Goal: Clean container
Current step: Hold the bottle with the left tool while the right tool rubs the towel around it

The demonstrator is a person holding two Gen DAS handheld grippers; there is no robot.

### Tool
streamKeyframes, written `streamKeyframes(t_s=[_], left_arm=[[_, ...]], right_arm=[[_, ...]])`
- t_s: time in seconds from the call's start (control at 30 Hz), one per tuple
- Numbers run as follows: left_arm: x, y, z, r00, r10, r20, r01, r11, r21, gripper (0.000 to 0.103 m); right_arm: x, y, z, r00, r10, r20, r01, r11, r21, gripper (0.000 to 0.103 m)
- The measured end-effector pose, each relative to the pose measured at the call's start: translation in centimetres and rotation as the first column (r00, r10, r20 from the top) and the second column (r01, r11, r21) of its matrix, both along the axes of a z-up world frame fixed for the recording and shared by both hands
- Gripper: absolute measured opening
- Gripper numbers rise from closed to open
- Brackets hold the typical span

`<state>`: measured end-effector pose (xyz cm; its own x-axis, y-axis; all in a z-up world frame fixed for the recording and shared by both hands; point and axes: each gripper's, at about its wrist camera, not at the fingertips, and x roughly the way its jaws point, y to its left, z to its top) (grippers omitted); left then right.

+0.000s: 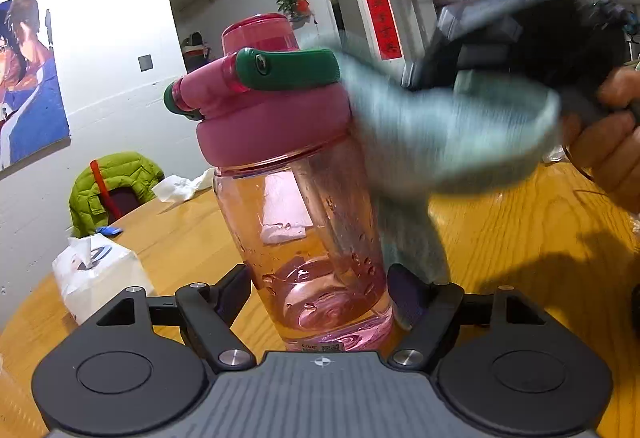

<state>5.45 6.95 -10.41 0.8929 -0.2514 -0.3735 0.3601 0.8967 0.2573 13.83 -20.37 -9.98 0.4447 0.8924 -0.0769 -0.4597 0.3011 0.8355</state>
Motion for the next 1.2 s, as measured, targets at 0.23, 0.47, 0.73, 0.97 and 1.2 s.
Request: streamKeyframes(t_s=[0.23,0.47,0.73,0.97,1.2], left_arm=[[-0.1,0.0,0.4,0.999,0.045,-0.01,-0.045,0.999,0.011,0.084],[-2.5,-0.6,2.1,0.995,0.099,0.008,-0.1,0.993,0.07,0.085],[-2.1,-1.3,1.5,0.998,0.039,0.042,-0.042,0.995,0.086,0.081],[0.8,-0.1,0.7,0.999,0.037,0.023,-0.039,0.996,0.08,0.082],[0.8,-0.7,0.1,0.997,0.056,0.044,-0.062,0.988,0.139,0.077]], right_arm=[[1.5,3.4,-1.5,0.991,-0.04,-0.127,-0.003,0.948,-0.317,0.019],[1.4,3.7,-0.7,0.996,-0.051,-0.077,0.03,0.968,-0.249,0.019],[1.5,3.2,-0.2,0.998,-0.05,-0.038,0.042,0.982,-0.186,0.022],[1.0,2.6,0.9,0.999,-0.026,-0.042,0.013,0.958,-0.287,0.022],[1.5,3.9,0.2,0.998,-0.035,-0.058,0.011,0.927,-0.375,0.022]])
